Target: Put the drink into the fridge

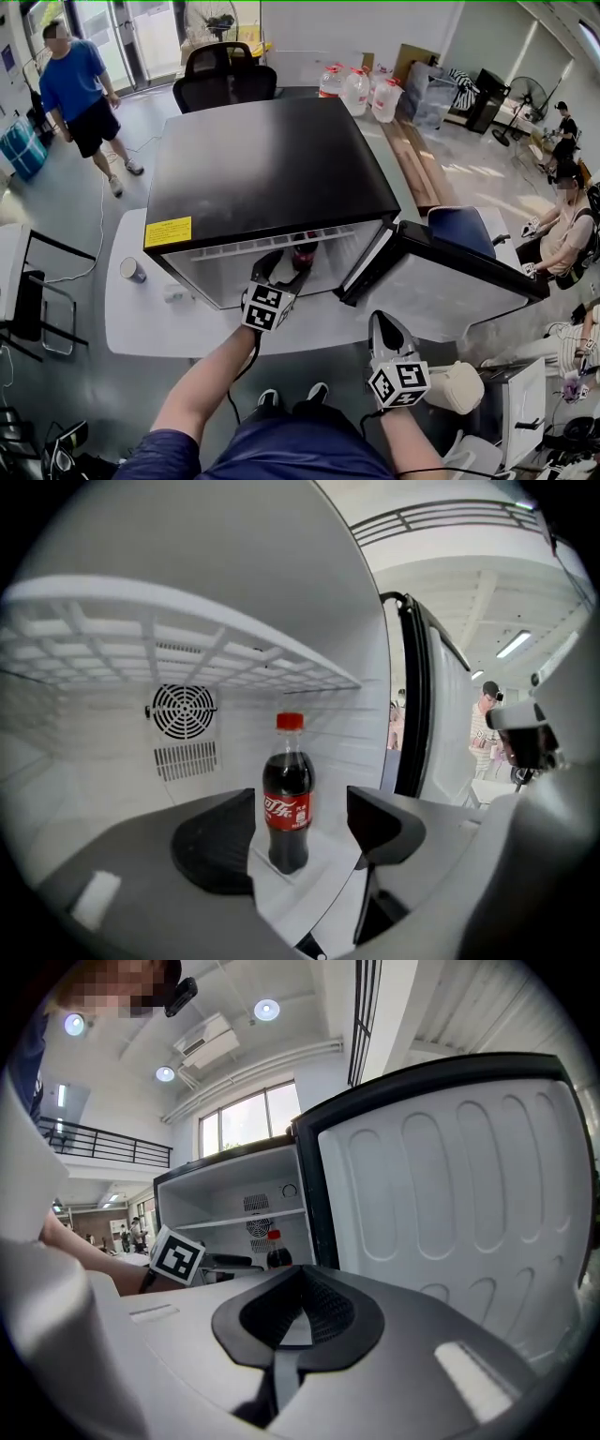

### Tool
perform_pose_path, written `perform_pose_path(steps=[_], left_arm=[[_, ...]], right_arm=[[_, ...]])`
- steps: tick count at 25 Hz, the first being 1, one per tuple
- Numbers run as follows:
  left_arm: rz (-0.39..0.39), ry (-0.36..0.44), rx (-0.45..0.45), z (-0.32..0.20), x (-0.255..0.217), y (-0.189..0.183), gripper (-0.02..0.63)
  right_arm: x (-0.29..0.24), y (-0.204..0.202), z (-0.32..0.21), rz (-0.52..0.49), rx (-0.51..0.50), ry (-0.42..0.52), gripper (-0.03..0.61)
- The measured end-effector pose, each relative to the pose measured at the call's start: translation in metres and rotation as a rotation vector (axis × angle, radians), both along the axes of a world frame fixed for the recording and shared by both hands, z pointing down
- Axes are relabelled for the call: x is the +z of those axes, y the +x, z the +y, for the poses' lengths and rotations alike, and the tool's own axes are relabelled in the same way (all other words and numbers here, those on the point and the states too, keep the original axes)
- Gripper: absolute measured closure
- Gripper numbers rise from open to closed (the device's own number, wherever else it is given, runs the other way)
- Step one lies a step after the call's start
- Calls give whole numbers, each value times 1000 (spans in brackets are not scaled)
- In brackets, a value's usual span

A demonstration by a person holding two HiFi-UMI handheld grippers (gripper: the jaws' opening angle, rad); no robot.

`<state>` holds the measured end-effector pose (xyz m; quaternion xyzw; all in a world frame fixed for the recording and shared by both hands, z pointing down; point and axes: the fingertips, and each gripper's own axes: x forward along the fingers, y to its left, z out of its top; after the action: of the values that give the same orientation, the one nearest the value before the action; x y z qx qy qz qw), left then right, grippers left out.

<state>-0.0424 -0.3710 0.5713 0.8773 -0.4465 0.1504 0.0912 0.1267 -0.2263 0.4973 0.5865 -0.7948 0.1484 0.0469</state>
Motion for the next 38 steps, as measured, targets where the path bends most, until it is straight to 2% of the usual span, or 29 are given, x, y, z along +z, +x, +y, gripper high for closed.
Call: perform_pose_path(steps=[2,4,7,8,12,17,22,38], left_arm=[[12,12,-3,12,-7,-4,316],[22,31,-19,24,-17,-11,358],[41,67,-55,42,-29,-23,553],[48,72,-60,48,-31,-25,577],[55,92,-74,71,-44,-34,591],[119,111,-132,93,-68,-55,595],[141,125,-172,100,-78,-76,595],[173,156,-186,113,-99,-101,595]], right_arm=[[-3,-2,-2,-1,-4,11,572],[-7,-5,-4,-3,-6,22,572],[-13,-9,-5,-9,-7,37,572],[-15,-11,-5,-9,-7,41,572],[-24,-16,-4,2,-2,60,572],[-34,-21,3,9,7,89,572],[-45,-26,4,21,6,138,572],[-49,-33,13,32,26,154,572]])
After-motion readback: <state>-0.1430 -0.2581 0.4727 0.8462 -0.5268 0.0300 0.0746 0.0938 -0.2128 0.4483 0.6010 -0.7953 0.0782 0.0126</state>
